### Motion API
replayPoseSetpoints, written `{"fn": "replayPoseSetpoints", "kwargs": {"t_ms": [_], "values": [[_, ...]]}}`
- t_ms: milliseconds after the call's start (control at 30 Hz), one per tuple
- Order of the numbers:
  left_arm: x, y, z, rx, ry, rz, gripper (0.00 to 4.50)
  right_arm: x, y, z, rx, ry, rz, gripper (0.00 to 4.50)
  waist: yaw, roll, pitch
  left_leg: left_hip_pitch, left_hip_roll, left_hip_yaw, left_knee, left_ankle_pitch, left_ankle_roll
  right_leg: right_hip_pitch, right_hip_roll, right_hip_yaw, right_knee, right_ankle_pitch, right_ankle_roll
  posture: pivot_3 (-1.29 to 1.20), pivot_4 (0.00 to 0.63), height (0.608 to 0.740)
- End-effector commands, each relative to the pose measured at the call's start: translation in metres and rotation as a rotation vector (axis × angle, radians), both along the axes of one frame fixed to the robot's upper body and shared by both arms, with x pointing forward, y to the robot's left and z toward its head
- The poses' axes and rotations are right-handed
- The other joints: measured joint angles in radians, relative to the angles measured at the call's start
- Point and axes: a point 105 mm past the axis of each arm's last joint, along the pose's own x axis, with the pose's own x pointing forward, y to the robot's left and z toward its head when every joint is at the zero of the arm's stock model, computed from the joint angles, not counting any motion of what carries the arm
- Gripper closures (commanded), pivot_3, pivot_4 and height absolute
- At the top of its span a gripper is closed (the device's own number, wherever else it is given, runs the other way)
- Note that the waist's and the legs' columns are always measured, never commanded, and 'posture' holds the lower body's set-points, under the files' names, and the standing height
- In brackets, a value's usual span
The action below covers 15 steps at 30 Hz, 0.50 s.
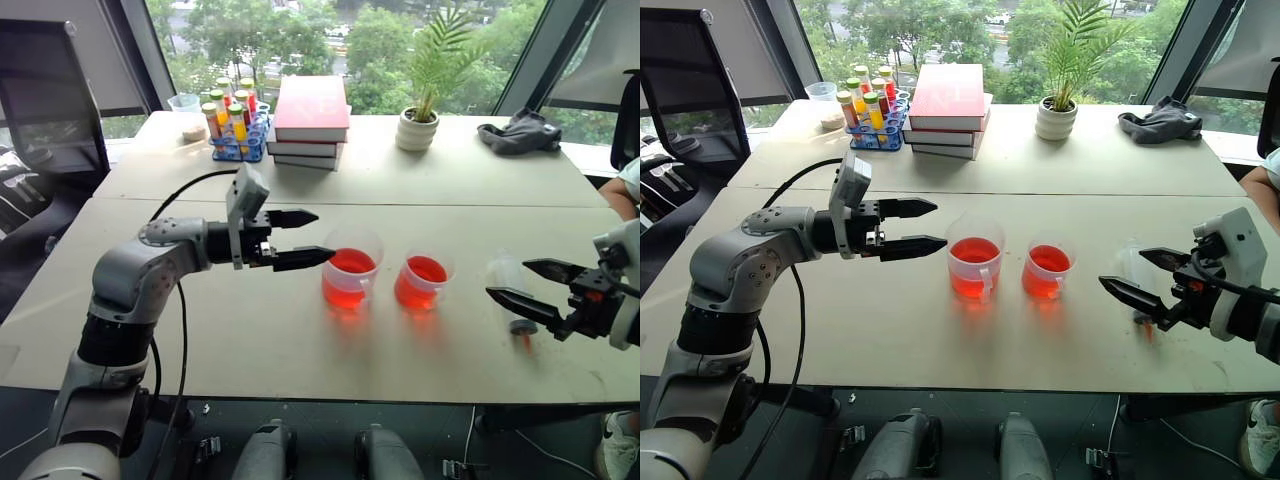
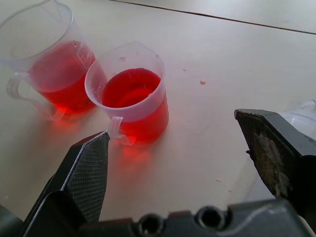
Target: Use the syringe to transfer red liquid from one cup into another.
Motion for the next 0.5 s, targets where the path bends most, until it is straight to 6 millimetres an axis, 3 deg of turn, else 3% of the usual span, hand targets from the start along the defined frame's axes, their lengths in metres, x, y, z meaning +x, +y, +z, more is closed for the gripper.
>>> {"fn": "replayPoseSetpoints", "kwargs": {"t_ms": [33, 500], "values": [[-0.0031, -0.0025, 0.0132, -0.016, -0.060, -0.018, 0.00, 0.0010, 0.0021, 0.0072, -0.019, -0.041, 0.012, 0.05, 0.000, 0.000, 0.000, 0.000, 0.000, 0.000, 0.000, 0.000, 0.000, 0.000, 0.000, 0.000, 0.000, 0.000, 0.000, 0.00, 0.150, 0.740], [-0.0078, -0.0052, 0.0194, -0.057, -0.044, -0.045, 0.00, 0.0027, 0.0051, 0.0065, -0.017, -0.034, 0.009, 0.05, 0.000, 0.000, 0.000, 0.000, 0.000, 0.000, 0.000, 0.000, 0.000, 0.000, 0.000, 0.000, 0.000, 0.000, 0.000, 0.00, 0.150, 0.740]]}}
